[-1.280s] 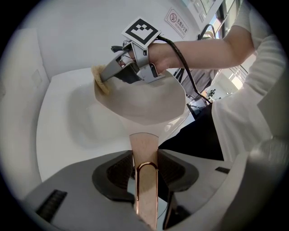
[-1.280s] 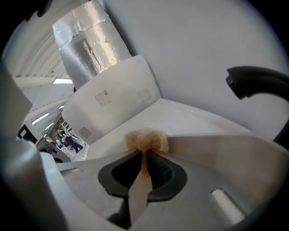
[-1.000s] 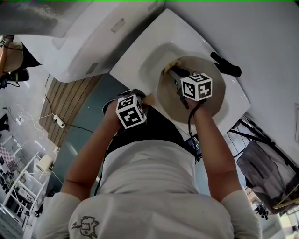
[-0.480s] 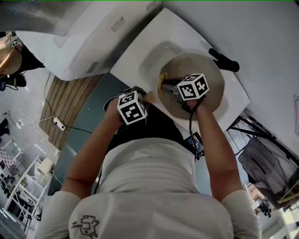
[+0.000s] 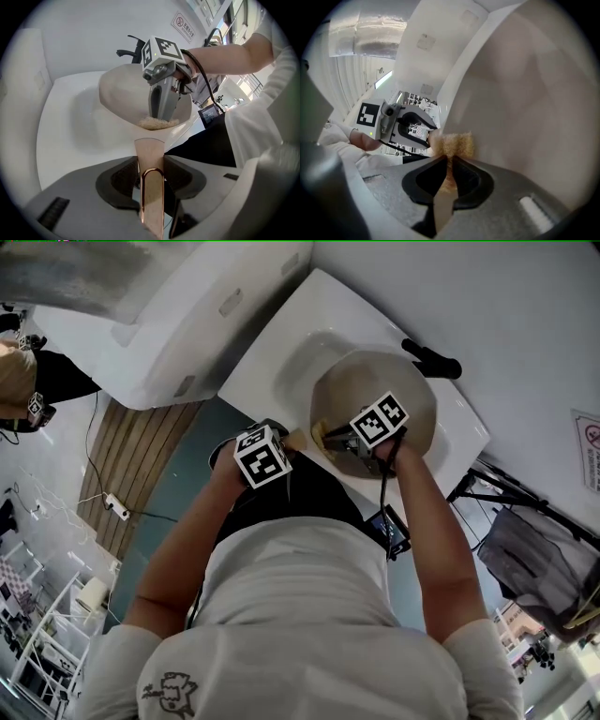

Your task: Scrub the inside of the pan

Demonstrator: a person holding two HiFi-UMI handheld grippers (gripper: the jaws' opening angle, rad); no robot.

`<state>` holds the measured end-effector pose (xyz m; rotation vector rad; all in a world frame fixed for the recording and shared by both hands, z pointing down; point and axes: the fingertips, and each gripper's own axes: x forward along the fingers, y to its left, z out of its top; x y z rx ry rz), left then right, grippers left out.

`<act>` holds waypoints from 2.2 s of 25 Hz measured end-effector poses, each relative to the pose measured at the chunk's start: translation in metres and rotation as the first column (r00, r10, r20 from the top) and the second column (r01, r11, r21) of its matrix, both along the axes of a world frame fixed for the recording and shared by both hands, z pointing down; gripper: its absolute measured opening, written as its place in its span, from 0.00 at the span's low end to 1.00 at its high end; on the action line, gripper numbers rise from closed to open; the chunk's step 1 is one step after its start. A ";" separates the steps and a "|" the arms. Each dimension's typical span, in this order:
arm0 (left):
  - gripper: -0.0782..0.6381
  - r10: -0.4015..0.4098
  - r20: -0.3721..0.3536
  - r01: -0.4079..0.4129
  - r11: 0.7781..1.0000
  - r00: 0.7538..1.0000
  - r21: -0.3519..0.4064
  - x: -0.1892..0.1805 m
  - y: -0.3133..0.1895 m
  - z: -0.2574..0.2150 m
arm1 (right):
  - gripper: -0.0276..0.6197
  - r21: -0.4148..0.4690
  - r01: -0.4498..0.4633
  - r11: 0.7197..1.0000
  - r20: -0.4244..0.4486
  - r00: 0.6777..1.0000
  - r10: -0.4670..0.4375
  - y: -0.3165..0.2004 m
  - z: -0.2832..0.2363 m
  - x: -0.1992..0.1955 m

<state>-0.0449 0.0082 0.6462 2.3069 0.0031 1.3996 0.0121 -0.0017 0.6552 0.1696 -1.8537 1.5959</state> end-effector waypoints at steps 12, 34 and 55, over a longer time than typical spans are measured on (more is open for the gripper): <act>0.34 0.001 -0.024 -0.001 1.000 1.000 -0.017 0.000 0.001 -0.005 | 0.11 -0.148 0.251 0.957 -0.136 0.953 -0.271 0.053 -0.009 0.037; 0.34 0.000 -0.042 -0.001 1.000 0.999 -0.015 0.001 0.002 -0.008 | 0.11 -0.511 0.614 0.601 -0.473 0.384 -0.793 0.063 -0.025 0.180; 0.34 0.010 -0.023 -0.011 1.000 1.000 -0.011 0.002 0.004 -0.008 | 0.11 -0.224 0.865 0.448 -0.924 -0.043 -0.379 -0.082 0.007 0.240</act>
